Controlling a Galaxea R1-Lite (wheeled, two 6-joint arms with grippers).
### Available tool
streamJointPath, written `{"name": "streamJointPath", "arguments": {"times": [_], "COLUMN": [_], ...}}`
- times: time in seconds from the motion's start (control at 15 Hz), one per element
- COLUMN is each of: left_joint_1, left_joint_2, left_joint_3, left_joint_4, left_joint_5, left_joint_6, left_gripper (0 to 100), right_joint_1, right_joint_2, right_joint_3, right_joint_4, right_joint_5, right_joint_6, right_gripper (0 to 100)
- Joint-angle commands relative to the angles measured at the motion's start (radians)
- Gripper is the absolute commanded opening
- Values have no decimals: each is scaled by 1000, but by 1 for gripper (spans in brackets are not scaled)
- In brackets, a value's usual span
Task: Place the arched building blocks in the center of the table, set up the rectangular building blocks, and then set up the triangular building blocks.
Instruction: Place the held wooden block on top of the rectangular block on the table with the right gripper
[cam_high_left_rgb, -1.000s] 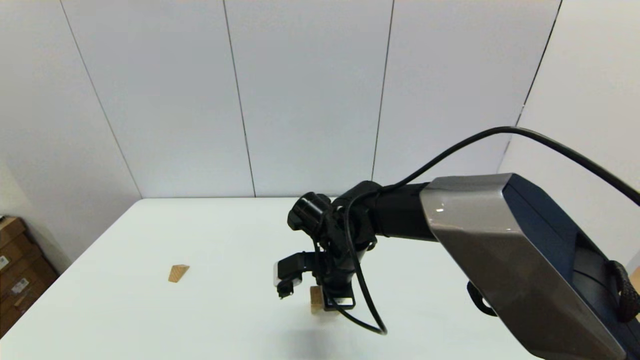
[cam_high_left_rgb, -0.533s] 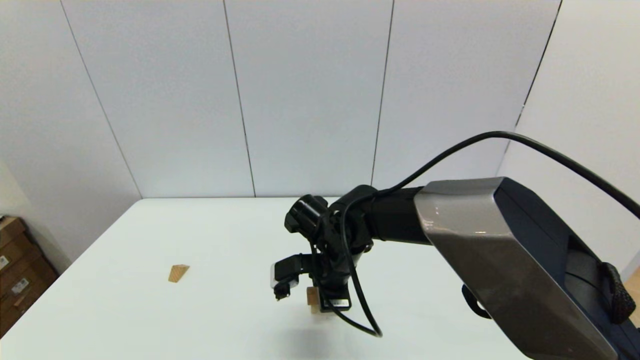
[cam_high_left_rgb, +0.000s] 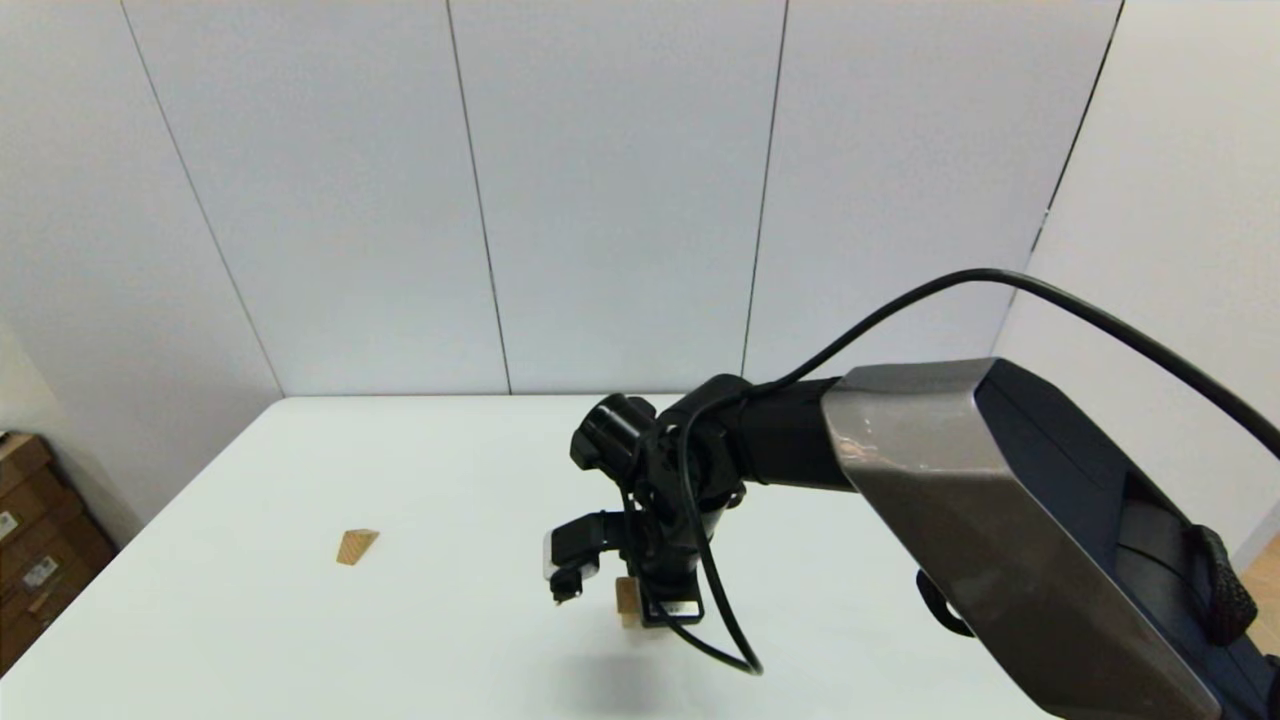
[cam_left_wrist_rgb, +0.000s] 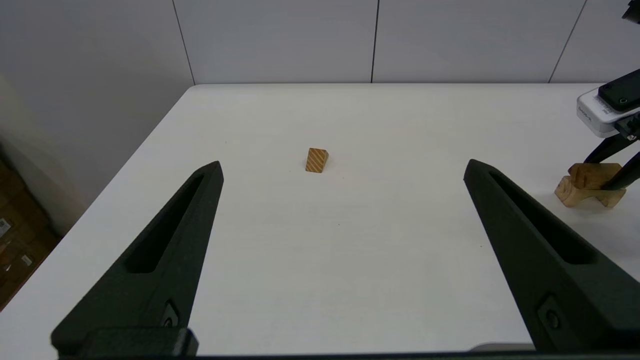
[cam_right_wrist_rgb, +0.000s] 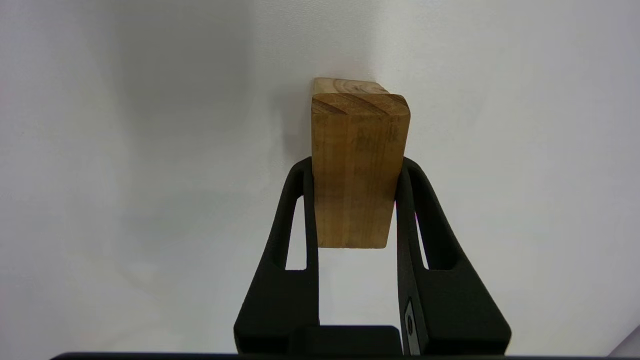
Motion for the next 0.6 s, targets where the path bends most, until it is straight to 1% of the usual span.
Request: {"name": "streamJointPath", "arguments": {"times": [0.07,0.6], "left_joint_1": [0,0], "left_joint_2": [1,1], "left_joint_3": [0,0], "left_joint_4": [0,0], "left_joint_5": [0,0], "left_joint_6": [-1,-1], "left_gripper": [100,100], "right_joint_1": [-1,-12], "right_joint_2": [3,-2], "right_joint_3": [0,0], "right_joint_4": [3,8], "right_joint_5": [-1,-3], "right_joint_6": [-5,-5], "right_gripper": [0,0]}}
